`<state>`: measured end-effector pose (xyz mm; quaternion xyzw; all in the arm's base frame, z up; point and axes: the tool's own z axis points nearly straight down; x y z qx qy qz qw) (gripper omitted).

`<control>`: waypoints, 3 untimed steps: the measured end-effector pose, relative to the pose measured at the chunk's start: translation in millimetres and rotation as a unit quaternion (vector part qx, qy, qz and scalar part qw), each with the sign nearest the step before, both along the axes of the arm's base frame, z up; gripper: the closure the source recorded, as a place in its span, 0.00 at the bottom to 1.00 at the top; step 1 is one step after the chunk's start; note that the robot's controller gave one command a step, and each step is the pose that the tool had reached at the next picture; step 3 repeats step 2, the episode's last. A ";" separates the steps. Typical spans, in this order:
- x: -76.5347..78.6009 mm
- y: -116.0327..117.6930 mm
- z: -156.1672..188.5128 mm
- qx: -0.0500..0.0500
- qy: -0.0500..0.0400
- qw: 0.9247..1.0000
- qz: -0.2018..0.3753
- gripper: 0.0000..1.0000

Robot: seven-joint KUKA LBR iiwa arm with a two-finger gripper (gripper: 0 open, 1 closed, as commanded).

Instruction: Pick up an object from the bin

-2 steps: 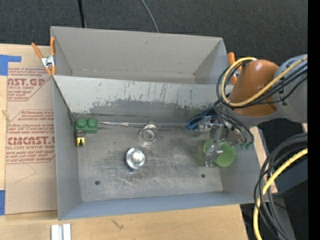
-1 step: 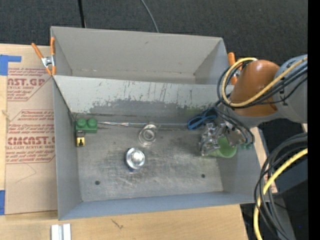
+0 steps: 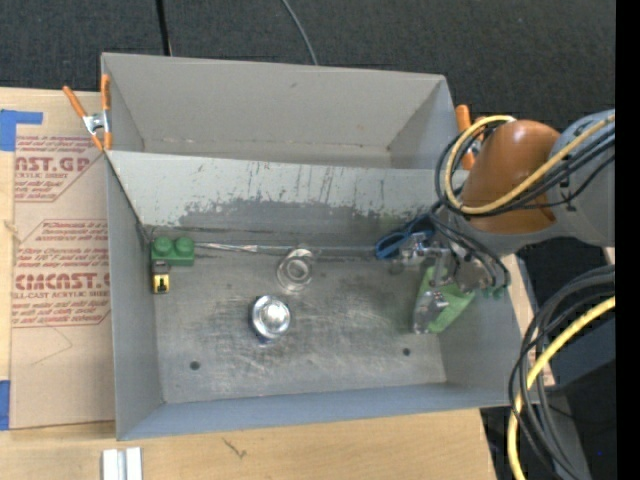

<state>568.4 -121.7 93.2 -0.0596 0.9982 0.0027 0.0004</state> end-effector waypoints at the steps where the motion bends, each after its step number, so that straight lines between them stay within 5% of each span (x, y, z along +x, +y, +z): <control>1: -0.2 -1.6 0.0 -0.001 0.000 1.000 0.000 1.00; 2: 23.8 -24.8 155.8 -0.004 -0.005 0.984 0.177 1.00; 3: 23.8 -24.8 155.8 -0.004 -0.005 0.984 0.177 1.00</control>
Offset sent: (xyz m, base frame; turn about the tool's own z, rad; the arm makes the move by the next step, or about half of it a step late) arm 0.0000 0.0000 0.0000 0.0000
